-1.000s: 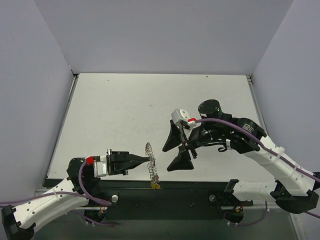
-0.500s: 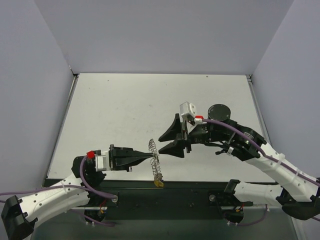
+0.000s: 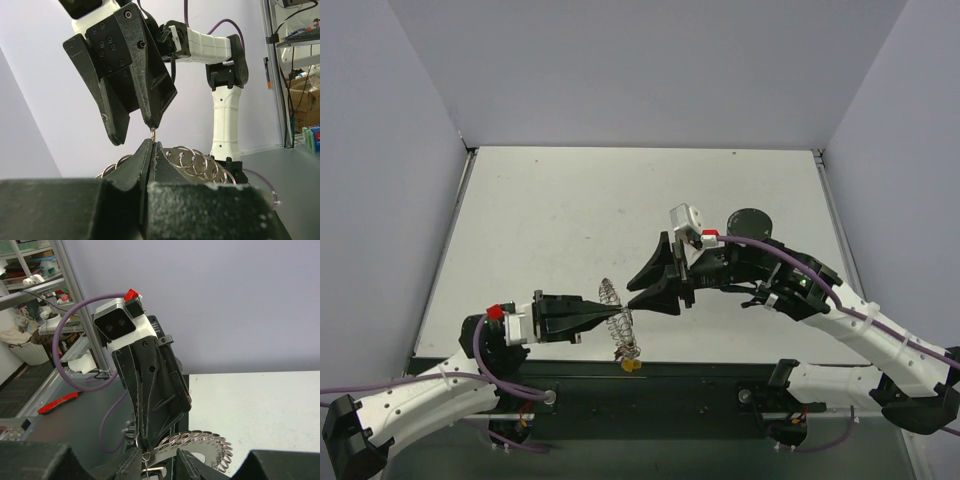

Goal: Put the keys on the keyring

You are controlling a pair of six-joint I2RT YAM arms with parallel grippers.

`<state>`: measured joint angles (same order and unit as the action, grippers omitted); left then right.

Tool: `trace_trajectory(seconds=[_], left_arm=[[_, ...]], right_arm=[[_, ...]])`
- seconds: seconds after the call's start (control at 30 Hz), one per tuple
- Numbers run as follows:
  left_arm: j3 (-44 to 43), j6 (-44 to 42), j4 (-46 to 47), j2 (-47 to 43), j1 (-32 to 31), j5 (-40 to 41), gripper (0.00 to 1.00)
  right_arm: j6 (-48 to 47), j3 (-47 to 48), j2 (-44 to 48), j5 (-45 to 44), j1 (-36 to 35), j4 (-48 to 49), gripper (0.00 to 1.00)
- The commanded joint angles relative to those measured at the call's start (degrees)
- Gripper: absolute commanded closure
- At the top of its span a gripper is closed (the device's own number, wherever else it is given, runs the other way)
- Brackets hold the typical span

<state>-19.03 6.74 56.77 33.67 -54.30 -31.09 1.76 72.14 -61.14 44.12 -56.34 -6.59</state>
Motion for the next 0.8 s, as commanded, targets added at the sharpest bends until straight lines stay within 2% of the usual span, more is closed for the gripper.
trace_trajectory(seconds=[0.0,0.27,0.77], left_arm=[[-2.0,-1.4,1.8,-1.1,-0.2,2.1,1.00],[-2.5,-2.0,0.2,-1.4,-0.2,1.8,1.00],[-2.8,-2.3,0.3,-1.4,-0.2,1.9,1.00]], right_arm=[[0.1,0.7,0.5,2.6,-0.8,2.3,0.66],[0.5,-0.4,0.4,2.9,-1.3,2.3,0.67],[0.8,-0.9,-0.4,3.3,-1.6,1.4,0.77]])
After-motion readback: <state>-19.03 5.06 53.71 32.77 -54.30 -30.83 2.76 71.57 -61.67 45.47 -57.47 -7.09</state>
